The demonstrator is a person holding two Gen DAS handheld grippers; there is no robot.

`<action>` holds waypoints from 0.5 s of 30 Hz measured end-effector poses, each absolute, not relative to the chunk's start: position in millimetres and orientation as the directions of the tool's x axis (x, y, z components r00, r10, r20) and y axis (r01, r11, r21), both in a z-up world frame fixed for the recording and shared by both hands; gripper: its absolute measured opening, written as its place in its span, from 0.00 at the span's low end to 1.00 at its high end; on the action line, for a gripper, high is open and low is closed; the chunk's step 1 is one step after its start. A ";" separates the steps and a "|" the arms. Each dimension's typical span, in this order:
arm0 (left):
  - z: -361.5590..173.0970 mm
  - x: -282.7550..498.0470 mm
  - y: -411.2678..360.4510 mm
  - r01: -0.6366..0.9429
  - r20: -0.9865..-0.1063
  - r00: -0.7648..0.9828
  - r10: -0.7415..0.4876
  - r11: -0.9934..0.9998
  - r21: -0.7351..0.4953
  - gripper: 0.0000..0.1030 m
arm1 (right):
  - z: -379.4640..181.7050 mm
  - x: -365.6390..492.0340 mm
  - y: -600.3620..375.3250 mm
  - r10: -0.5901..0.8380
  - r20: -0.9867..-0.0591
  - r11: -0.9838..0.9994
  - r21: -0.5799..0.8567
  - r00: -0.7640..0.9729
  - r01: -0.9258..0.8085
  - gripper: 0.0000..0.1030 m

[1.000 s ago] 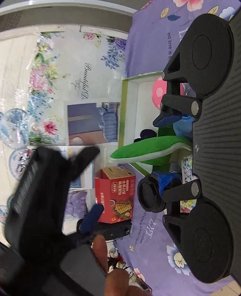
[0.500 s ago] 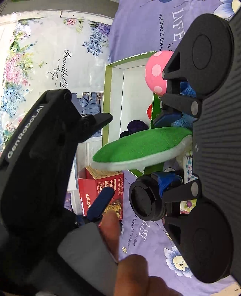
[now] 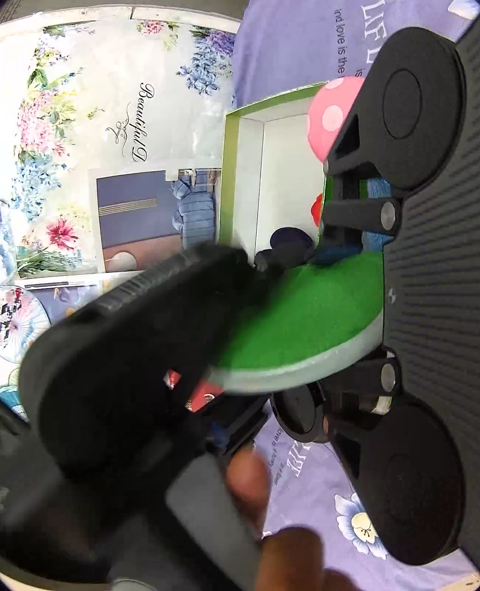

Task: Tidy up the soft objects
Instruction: 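Grasp the green oven mitt with both tools and lift it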

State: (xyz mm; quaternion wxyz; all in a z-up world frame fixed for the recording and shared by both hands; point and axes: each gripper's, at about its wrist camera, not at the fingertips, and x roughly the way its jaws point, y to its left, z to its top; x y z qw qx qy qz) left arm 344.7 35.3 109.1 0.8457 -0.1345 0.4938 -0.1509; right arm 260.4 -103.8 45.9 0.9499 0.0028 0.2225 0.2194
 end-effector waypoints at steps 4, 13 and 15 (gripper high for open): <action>132.9 329.2 35.7 0.165 -0.754 0.506 -0.418 0.905 -0.391 0.05 | 57.8 245.6 -105.4 0.412 -0.370 0.906 0.074 0.832 -0.416 0.04; 234.8 352.9 17.7 0.262 -0.637 0.637 -0.433 0.899 -0.350 0.05 | 150.0 276.9 -118.6 0.413 -0.252 0.894 -0.073 0.875 -0.442 0.05; 242.8 374.5 12.6 0.254 -0.636 0.648 -0.419 0.906 -0.339 0.05 | 161.8 299.4 -121.6 0.414 -0.267 0.891 -0.074 0.870 -0.447 0.06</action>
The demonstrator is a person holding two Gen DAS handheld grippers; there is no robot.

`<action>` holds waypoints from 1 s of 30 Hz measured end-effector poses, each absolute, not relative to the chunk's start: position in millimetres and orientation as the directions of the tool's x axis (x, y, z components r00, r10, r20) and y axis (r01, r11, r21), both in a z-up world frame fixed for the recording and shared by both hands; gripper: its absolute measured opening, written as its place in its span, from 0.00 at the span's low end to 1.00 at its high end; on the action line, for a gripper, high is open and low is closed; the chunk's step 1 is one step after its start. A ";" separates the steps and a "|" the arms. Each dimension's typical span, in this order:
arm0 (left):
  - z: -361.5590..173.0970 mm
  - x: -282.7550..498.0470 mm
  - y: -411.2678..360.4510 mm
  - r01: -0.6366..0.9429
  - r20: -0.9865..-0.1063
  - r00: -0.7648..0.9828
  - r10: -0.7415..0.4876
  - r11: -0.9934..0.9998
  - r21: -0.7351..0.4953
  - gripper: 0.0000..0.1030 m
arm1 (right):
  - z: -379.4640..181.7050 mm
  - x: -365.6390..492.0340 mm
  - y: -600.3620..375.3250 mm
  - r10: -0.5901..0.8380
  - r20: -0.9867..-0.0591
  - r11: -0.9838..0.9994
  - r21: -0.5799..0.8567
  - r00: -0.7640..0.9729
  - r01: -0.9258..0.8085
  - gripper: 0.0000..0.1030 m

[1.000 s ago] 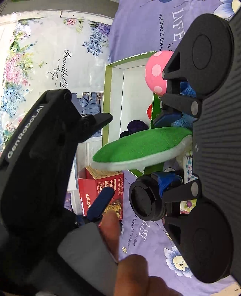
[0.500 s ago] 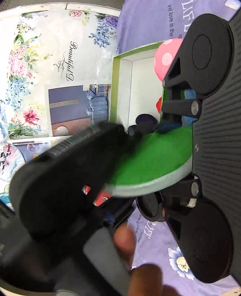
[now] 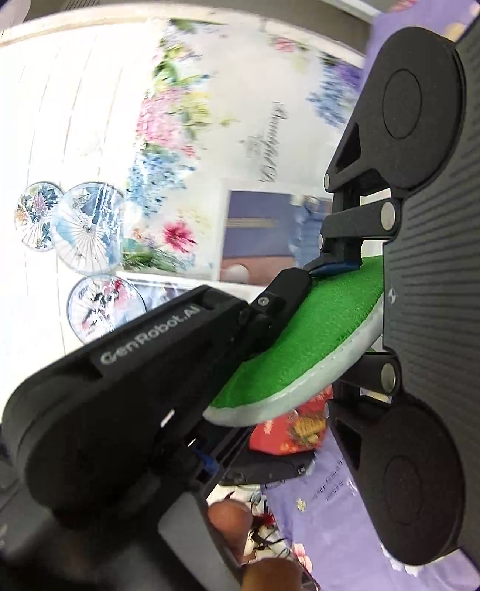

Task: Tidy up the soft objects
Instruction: 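Grasp the green oven mitt with both tools and lift it, then lower the green mitt into the box and open both tools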

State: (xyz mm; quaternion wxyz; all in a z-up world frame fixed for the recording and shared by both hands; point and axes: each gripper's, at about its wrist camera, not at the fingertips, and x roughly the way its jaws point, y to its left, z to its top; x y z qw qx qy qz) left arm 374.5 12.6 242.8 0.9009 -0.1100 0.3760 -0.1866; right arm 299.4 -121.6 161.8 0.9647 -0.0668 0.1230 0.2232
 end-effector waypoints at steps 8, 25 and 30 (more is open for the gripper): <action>190.5 471.7 -4.1 0.099 -0.751 0.630 -0.198 0.980 -0.175 0.68 | 117.1 390.7 -147.5 0.500 -0.508 0.863 0.225 0.702 -0.452 0.12; 200.2 467.9 3.0 0.068 -0.675 0.719 -0.165 0.984 -0.167 0.67 | 86.1 400.4 -204.4 0.353 -0.532 0.935 0.181 0.769 -0.304 0.18; 213.4 402.0 14.6 0.011 -0.574 0.816 -0.060 0.996 -0.088 0.69 | 100.6 364.0 -211.4 0.377 -0.476 0.926 0.216 0.795 -0.310 0.19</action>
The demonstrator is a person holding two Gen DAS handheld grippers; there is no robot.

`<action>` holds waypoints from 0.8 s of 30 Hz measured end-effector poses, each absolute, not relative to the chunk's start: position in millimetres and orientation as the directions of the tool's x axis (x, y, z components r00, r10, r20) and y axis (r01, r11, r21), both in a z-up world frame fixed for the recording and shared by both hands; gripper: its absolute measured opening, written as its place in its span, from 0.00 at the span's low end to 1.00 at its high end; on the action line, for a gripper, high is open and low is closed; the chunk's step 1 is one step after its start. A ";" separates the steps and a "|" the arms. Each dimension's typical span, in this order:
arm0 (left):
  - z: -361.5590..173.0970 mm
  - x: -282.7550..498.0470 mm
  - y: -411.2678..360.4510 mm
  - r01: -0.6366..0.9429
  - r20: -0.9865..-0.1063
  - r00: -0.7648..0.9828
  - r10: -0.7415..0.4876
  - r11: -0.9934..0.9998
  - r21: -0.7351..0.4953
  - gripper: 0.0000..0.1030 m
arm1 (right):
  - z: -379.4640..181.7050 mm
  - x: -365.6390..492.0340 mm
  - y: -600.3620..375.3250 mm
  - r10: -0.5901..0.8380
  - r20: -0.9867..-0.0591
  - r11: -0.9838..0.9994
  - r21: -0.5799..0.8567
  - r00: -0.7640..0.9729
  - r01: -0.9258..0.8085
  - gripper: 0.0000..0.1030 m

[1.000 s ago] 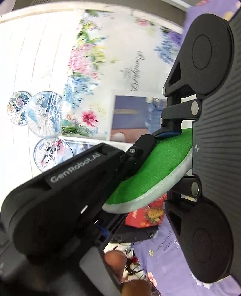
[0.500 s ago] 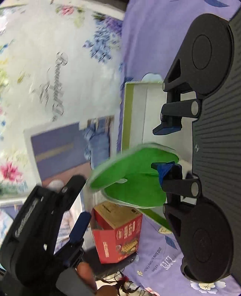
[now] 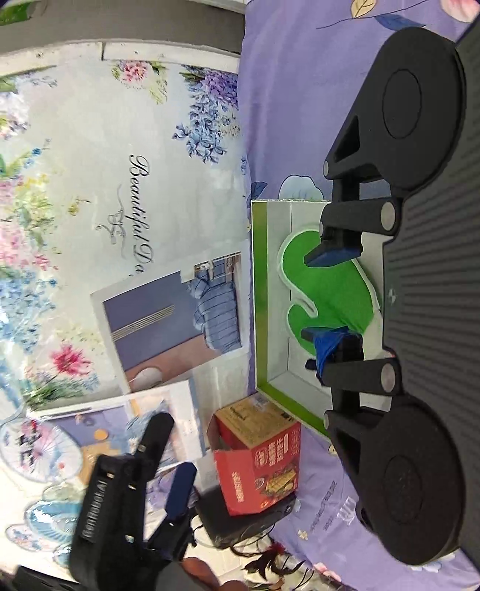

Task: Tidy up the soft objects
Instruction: 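Lower the green mitt into the box and open both tools, then grasp the floral oven mitt with both tools and lift it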

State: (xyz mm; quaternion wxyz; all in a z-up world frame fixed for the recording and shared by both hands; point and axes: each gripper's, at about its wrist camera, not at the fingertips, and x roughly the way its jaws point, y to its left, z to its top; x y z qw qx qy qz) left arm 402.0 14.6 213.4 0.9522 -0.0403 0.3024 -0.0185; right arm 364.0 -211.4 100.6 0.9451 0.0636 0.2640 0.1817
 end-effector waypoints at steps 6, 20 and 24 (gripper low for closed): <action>214.0 335.7 28.5 -0.002 -0.533 0.846 -0.029 0.998 -0.058 0.75 | 120.7 301.6 -208.8 0.402 -0.402 0.913 0.246 0.823 -0.326 0.21; 126.5 213.7 68.9 0.028 -0.628 0.776 -0.068 0.997 -0.074 0.77 | 87.1 170.8 -167.5 0.479 -0.353 0.870 0.312 0.803 -0.382 0.25; 75.8 184.4 90.0 -0.032 -0.700 0.714 -0.020 0.998 -0.061 0.77 | 49.6 142.1 -151.6 0.474 -0.409 0.874 0.327 0.780 -0.360 0.25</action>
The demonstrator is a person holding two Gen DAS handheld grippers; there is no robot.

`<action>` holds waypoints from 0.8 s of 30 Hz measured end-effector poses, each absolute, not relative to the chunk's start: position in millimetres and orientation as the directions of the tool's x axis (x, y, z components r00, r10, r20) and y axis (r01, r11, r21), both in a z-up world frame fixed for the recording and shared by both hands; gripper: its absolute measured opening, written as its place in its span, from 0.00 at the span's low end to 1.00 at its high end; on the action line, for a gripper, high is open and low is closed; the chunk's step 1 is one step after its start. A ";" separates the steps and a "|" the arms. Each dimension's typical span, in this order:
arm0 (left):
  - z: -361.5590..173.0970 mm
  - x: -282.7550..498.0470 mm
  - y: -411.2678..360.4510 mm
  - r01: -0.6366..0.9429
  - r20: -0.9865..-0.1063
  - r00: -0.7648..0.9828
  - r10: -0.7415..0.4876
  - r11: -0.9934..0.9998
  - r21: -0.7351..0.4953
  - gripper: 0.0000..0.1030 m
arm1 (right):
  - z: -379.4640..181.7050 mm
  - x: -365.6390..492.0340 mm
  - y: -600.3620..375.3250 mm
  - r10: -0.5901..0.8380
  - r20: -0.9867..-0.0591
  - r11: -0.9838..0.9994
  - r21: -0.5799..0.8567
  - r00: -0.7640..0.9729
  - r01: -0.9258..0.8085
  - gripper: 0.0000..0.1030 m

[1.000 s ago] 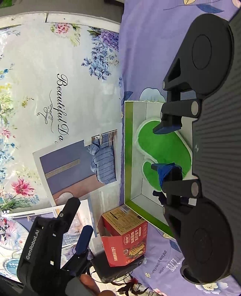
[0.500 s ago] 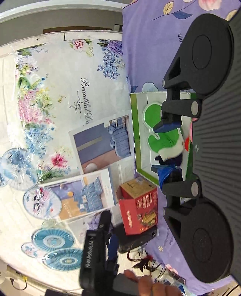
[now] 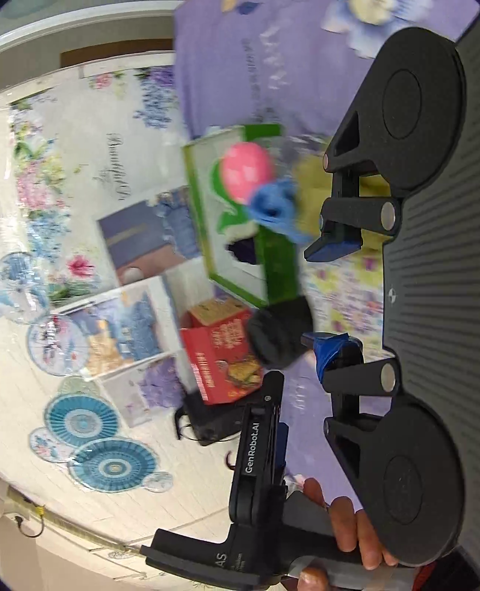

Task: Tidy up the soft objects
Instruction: 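Grasp the floral oven mitt with both tools and lift it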

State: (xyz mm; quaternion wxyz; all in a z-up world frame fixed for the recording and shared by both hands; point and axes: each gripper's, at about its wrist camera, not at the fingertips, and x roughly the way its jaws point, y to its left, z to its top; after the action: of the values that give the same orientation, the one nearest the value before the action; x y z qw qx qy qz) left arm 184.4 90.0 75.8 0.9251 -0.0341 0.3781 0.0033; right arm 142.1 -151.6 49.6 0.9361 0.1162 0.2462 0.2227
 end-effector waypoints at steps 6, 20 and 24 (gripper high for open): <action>23.5 161.3 117.3 -0.035 -0.776 0.623 -0.098 0.988 -0.153 0.77 | 14.4 112.4 -132.3 0.474 -0.483 0.878 0.326 0.736 -0.351 0.26; 14.7 222.5 115.7 -0.017 -0.795 0.536 -0.283 0.938 -0.346 0.77 | -23.8 120.2 -103.8 0.459 -0.578 0.888 0.303 0.675 -0.344 0.28; 11.2 238.3 106.8 -0.021 -0.805 0.516 -0.294 0.935 -0.355 0.77 | -26.2 129.8 -99.2 0.463 -0.582 0.886 0.307 0.669 -0.347 0.29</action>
State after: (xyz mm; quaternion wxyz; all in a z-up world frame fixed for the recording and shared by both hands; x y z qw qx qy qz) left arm 238.3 106.8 11.2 0.8552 -0.1622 0.4857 -0.0798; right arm 129.8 -99.2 -26.2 0.9094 0.0852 0.3408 0.2227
